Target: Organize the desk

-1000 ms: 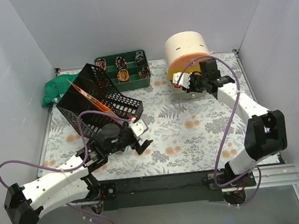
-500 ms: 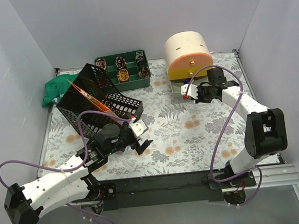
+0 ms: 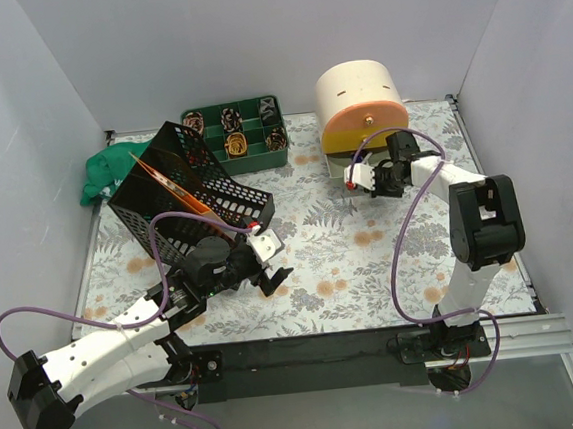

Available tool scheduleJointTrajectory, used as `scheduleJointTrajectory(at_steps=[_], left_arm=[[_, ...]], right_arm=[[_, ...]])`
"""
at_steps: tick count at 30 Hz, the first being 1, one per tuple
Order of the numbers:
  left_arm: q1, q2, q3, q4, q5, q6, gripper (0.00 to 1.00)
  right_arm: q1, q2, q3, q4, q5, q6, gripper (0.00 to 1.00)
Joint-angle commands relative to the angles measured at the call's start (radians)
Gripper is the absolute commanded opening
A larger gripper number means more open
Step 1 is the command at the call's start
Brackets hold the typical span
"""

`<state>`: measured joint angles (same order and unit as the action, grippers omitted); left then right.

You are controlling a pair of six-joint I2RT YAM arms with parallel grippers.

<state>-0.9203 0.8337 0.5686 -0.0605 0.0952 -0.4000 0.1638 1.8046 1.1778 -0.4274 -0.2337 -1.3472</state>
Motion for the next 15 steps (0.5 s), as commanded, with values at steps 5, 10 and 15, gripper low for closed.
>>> scheduleJointTrajectory(at_steps=[5,10,15], left_arm=[[-0.002,-0.011,-0.001,-0.007,-0.009,0.012,0.98],[-0.002,-0.01,-0.003,-0.007,-0.015,0.013,0.98],[-0.002,-0.008,-0.004,-0.007,-0.017,0.013,0.98]], right_arm=[[0.002,0.019,-0.02,0.366,0.039,0.132,0.19],[0.005,0.022,-0.044,0.512,0.042,0.207,0.29],[0.011,0.051,-0.007,0.555,0.02,0.261,0.33]])
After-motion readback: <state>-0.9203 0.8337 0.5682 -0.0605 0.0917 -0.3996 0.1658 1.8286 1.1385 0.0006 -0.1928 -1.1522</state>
